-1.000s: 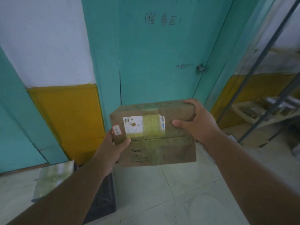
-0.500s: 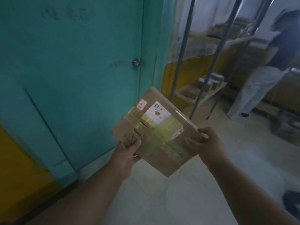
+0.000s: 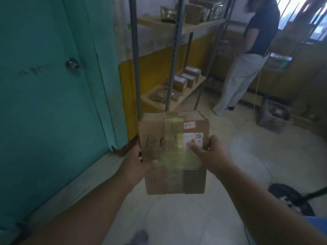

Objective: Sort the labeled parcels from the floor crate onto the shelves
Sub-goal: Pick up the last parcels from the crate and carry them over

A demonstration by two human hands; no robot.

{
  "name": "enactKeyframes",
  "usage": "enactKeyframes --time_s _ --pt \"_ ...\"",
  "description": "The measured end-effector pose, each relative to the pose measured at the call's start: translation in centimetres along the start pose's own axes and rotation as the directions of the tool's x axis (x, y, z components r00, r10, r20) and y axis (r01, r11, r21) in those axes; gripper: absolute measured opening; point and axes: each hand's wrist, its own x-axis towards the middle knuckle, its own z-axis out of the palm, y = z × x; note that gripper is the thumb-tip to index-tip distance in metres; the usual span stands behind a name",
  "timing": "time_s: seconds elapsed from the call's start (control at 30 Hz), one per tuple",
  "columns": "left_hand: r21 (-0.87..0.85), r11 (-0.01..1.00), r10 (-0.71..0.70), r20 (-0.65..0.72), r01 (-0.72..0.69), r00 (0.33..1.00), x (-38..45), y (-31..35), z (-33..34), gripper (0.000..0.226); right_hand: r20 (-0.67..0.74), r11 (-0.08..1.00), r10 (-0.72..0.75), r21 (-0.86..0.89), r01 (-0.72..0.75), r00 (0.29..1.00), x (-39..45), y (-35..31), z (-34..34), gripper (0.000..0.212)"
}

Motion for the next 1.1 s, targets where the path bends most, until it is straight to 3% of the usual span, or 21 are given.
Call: enactKeyframes --time_s 0.13,0.3,0.43,0.57,0.73,0.93,1.1 --pt "0.174 0.985 -0.001 0.118 -0.020 0.993 8.5 1.0 2.9 0.101 -0.092 0.997 0.060 -0.050 -0.065 0.994 7.7 1.7 -1.3 0.038" --pt "0.174 0.982 0.035 0.239 -0.078 0.970 15.4 3.5 8.7 0.091 -0.225 0.996 0.061 -0.046 -0.073 0.972 13.7 2.5 -6.3 0.037" --pt "0.167 0.980 0.031 0.404 -0.108 0.914 22.1 6.2 15.7 0.102 -0.304 0.995 0.061 -0.053 -0.081 0.951 18.8 5.0 -11.6 0.070" --pt "0.200 0.970 0.017 0.501 -0.135 0.865 28.6 6.8 22.3 0.109 -0.278 0.979 -0.010 -0.197 -0.047 0.960 24.1 8.8 -15.8 0.102" --pt "0.183 0.971 0.065 0.406 -0.151 0.912 36.4 6.8 30.5 0.097 -0.156 0.936 -0.008 -0.349 -0.047 0.988 35.4 12.7 -21.7 0.103" --pt "0.263 0.956 0.027 0.352 -0.126 0.936 44.0 9.4 35.9 0.092 -0.039 0.951 -0.017 -0.309 0.004 0.999 50.3 13.9 -26.2 0.095" --pt "0.282 0.957 -0.007 0.257 -0.068 0.966 53.1 9.5 37.7 0.093 0.113 0.962 -0.069 -0.254 0.096 0.991 63.7 14.3 -24.3 0.096"
